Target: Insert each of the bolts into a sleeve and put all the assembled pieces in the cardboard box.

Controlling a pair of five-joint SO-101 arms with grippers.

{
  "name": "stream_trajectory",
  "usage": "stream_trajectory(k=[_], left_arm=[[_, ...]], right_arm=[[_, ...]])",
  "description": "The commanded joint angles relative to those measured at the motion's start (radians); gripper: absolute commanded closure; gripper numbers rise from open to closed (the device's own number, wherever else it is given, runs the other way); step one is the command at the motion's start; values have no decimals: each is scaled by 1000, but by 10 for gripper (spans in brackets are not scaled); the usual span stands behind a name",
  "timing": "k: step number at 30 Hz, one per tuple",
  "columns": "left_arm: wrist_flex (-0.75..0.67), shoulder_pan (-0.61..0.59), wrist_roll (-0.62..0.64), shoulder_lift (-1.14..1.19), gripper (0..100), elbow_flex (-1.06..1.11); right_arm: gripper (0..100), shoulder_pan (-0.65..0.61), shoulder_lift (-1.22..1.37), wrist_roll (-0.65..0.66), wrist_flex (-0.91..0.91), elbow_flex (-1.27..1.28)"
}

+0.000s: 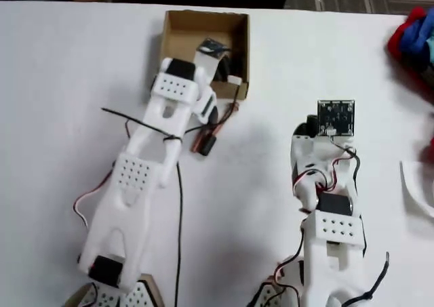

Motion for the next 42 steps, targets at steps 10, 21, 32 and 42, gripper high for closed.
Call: stream_trajectory(k=[10, 21, 32, 42], left_arm=[[51, 9, -41, 60, 954, -117], [178, 2, -117, -15, 976, -236], [184, -5, 21, -279, 976, -305], [184, 23, 74, -506, 976, -246]], right_arm=[[978, 7, -5, -9, -24, -5], [978, 7, -5, -9, -25, -5], [978, 7, -4, -17, -56, 5], [978, -47, -4, -11, -127, 41]])
